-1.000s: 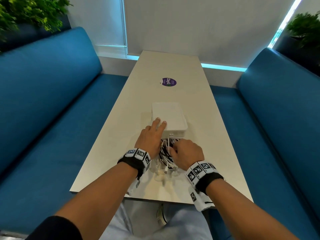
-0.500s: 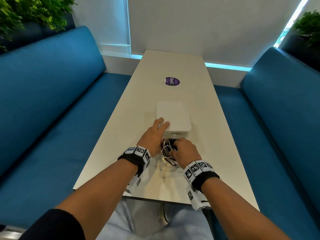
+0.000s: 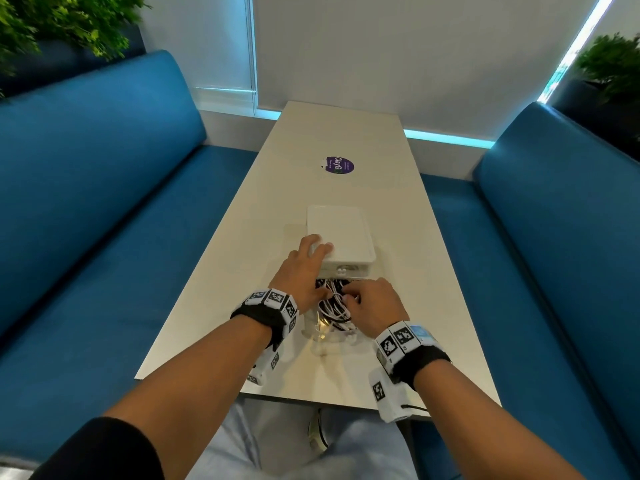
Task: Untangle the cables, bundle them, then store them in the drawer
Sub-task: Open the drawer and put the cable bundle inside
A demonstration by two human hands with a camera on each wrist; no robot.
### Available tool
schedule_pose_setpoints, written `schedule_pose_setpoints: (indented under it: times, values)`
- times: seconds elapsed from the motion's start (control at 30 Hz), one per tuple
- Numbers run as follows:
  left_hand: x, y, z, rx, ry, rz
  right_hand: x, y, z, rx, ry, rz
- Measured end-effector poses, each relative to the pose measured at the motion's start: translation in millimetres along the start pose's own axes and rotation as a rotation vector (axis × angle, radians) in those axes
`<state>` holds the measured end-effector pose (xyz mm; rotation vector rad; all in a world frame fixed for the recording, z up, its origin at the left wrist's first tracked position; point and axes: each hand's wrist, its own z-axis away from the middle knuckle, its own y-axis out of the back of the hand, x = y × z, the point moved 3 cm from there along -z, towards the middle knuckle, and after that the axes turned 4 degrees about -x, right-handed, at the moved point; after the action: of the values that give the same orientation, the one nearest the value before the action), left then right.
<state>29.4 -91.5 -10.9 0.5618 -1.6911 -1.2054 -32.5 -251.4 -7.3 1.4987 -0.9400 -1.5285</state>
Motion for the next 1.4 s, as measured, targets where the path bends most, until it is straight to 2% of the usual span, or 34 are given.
schedule_pose_setpoints:
  times: [0.1, 0.17, 0.27, 0.33, 0.47, 0.6, 0.73, 0.9, 1.03, 1.17, 1.3, 1.4]
  values:
    - [4.7, -2.1, -0.1, 0.012, 0.022, -0.052, 14.2, 6.9, 4.6, 0.111, -0.062, -0.146]
    - [7.3, -3.7, -0.6, 0.015, 0.030, -0.095, 27.3, 7.4, 8.6, 0.163, -0.200, -0.189]
    - [9.4, -3.8, -0.5, 0.033, 0.027, -0.185, 44.7, -1.5, 8.5, 0.034, -0.435, -0.282]
    - [10.6, -3.8, -0.1, 0.032, 0.030, -0.212, 50.0, -7.4, 9.0, -0.018, -0.496, -0.318]
    - [9.4, -1.7, -0.5, -0.003, 0.022, -0.133, 53.4, -7.7, 10.5, -0.048, -0.473, -0.316]
    - [8.8, 3.4, -0.6, -0.021, 0.009, -0.107, 48.1, -6.7, 12.6, -0.137, -0.466, -0.269]
    - [11.7, 2.0, 0.8, -0.028, 0.008, -0.063, 40.6, -10.4, 14.3, -0.246, -0.524, -0.203]
    - [5.4, 4.7, 5.4, -0.032, -0.032, 0.028, 28.3, -17.2, 8.6, -0.161, -0.590, -0.454]
    - [1.7, 12.7, 7.2, -0.087, -0.047, 0.060, 22.9, -22.9, 3.2, -0.109, -0.559, -0.362]
    - [-2.6, 19.1, 8.6, -0.159, -0.054, 0.172, 22.8, -6.3, 0.2, -0.207, -0.538, -0.359]
    - [-7.5, 13.8, 9.0, -0.206, -0.072, 0.072, 27.5, -6.1, -1.0, -0.275, -0.476, -0.239]
    - [-1.7, 1.7, 10.5, -0.106, -0.033, -0.107, 28.8, -15.5, 0.3, -0.235, -0.507, -0.228]
